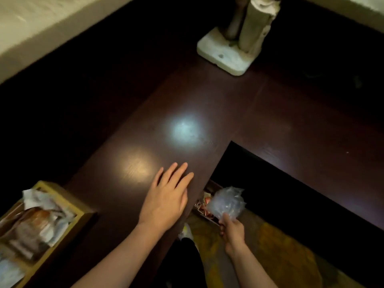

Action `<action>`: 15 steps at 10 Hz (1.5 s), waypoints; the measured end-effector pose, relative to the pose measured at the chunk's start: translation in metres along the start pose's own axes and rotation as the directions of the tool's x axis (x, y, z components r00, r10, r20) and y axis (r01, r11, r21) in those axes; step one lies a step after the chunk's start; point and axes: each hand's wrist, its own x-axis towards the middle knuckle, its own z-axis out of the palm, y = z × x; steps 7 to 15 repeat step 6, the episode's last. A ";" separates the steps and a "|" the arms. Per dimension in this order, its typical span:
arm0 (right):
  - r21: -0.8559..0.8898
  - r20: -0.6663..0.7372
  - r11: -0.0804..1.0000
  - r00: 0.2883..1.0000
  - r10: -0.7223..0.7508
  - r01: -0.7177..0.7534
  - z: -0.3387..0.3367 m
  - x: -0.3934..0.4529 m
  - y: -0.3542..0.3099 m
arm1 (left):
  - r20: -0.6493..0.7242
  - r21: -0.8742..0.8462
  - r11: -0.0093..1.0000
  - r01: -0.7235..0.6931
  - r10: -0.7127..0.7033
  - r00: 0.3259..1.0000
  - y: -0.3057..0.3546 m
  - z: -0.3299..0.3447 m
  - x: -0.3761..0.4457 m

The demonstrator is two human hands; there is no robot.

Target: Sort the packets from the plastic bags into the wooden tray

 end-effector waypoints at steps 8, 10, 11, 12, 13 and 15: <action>0.083 0.047 0.980 0.983 0.178 -0.182 -0.027 0.086 0.016 | -0.054 0.041 0.999 -0.009 0.011 0.998 -0.001 0.002 0.003; 0.083 0.047 0.980 0.983 0.178 -0.182 -0.027 0.086 0.016 | -0.054 0.041 0.999 -0.009 0.011 0.998 -0.001 0.002 0.003; 0.083 0.047 0.980 0.983 0.178 -0.182 -0.027 0.086 0.016 | -0.054 0.041 0.999 -0.009 0.011 0.998 -0.001 0.002 0.003; 0.083 0.047 0.980 0.983 0.178 -0.182 -0.027 0.086 0.016 | -0.054 0.041 0.999 -0.009 0.011 0.998 -0.001 0.002 0.003; 0.083 0.047 0.980 0.983 0.178 -0.182 -0.027 0.086 0.016 | -0.054 0.041 0.999 -0.009 0.011 0.998 -0.001 0.002 0.003; 0.083 0.047 0.980 0.983 0.178 -0.182 -0.027 0.086 0.016 | -0.054 0.041 0.999 -0.009 0.011 0.998 -0.001 0.002 0.003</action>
